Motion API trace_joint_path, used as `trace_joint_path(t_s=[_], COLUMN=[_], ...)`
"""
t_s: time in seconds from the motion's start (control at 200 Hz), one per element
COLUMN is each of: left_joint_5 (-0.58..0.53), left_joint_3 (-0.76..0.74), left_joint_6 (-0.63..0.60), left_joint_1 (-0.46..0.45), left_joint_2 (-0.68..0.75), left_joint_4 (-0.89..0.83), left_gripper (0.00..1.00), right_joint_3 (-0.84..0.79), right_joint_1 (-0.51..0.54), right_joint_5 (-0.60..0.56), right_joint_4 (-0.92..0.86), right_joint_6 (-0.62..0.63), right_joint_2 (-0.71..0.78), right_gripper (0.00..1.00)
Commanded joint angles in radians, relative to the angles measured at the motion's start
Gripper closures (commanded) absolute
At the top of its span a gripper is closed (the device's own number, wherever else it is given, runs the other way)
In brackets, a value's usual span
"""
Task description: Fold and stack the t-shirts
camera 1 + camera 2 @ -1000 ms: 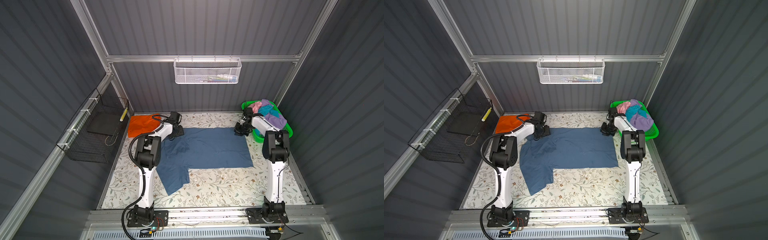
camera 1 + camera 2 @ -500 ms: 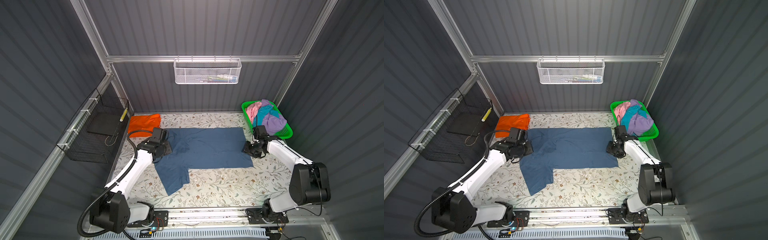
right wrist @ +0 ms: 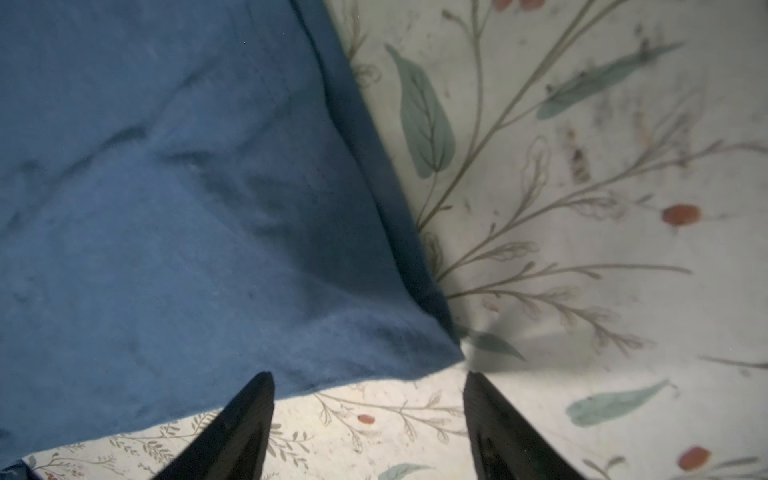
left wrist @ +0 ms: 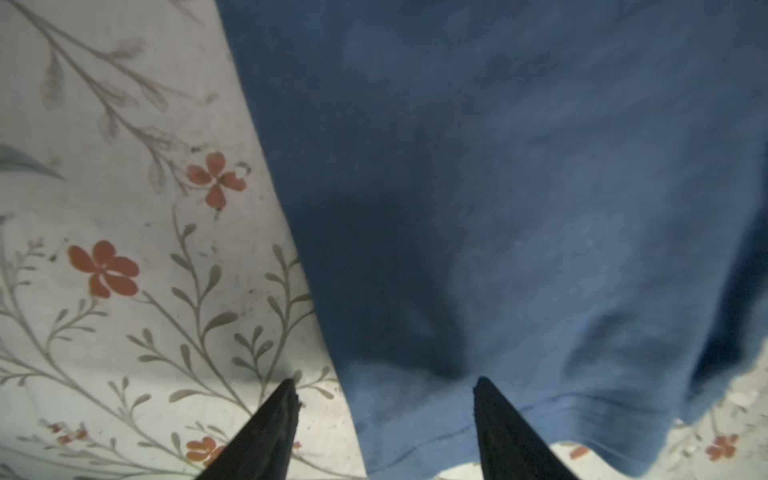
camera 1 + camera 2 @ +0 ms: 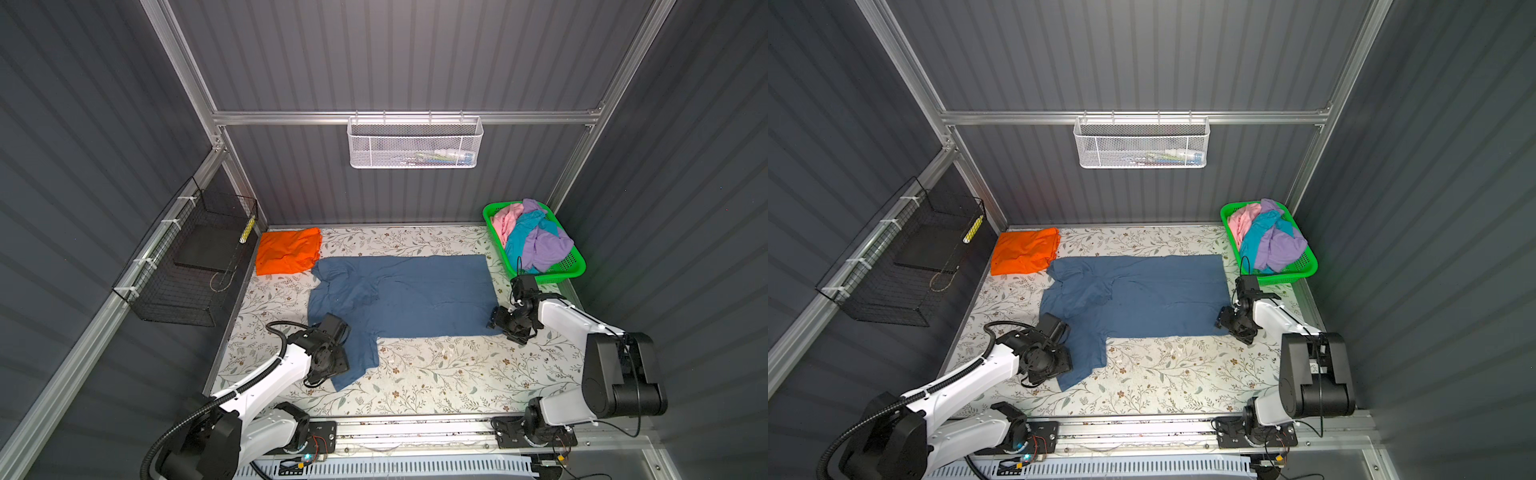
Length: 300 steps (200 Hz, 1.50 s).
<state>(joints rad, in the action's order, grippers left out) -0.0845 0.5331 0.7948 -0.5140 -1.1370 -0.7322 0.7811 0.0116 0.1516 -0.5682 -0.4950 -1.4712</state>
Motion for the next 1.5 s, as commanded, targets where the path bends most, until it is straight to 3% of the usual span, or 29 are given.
trace_joint_path(t_s=[0.0,0.12,0.225,0.31,0.41,0.49,0.605,0.721,0.996,1.231,1.496], left_joint_5=[-0.006,-0.022,-0.008,0.018,0.024,0.011,-0.007,-0.03,-0.18,-0.104,-0.133], left_joint_3=[0.007,0.032,0.044,0.042,0.059,0.1,0.191,0.296,0.593,0.717,0.929], left_joint_6=[0.01,-0.018,-0.026,-0.017,-0.011,-0.016,-0.027,-0.038,-0.121,-0.183,-0.219], left_joint_1=[-0.013,-0.014,-0.014,-0.014,-0.014,-0.014,-0.013,-0.013,0.013,0.17,0.221], left_joint_2=[-0.036,-0.087,-0.145,-0.195,-0.198,-0.166,-0.134,-0.134,-0.247,-0.403,-0.566], left_joint_4=[0.045,0.056,0.096,0.127,0.115,0.071,-0.009,-0.069,-0.158,-0.058,-0.048], left_gripper=[0.32,0.41,0.61,0.86,0.98,1.0,1.0,1.0,1.0,1.0,1.0], right_joint_3=[0.005,0.015,0.012,0.007,0.007,0.012,0.018,0.038,0.186,0.328,0.44], right_joint_1=[-0.017,-0.029,-0.036,-0.039,-0.041,-0.041,-0.041,-0.041,-0.06,-0.084,-0.084], right_joint_5=[0.008,0.002,0.004,0.003,0.018,0.041,0.037,0.034,0.037,0.088,0.12], right_joint_4=[0.011,0.012,0.024,0.04,0.064,0.077,0.082,0.061,-0.002,-0.004,0.0], right_joint_6=[-0.01,-0.013,-0.018,-0.025,-0.037,-0.047,-0.049,-0.042,-0.04,-0.064,-0.088], right_joint_2=[-0.014,-0.024,-0.038,-0.05,-0.068,-0.088,-0.097,-0.086,-0.095,-0.194,-0.303], right_gripper=[0.24,0.23,0.23,0.25,0.34,0.5,0.87,0.97,0.99,0.97,0.93])
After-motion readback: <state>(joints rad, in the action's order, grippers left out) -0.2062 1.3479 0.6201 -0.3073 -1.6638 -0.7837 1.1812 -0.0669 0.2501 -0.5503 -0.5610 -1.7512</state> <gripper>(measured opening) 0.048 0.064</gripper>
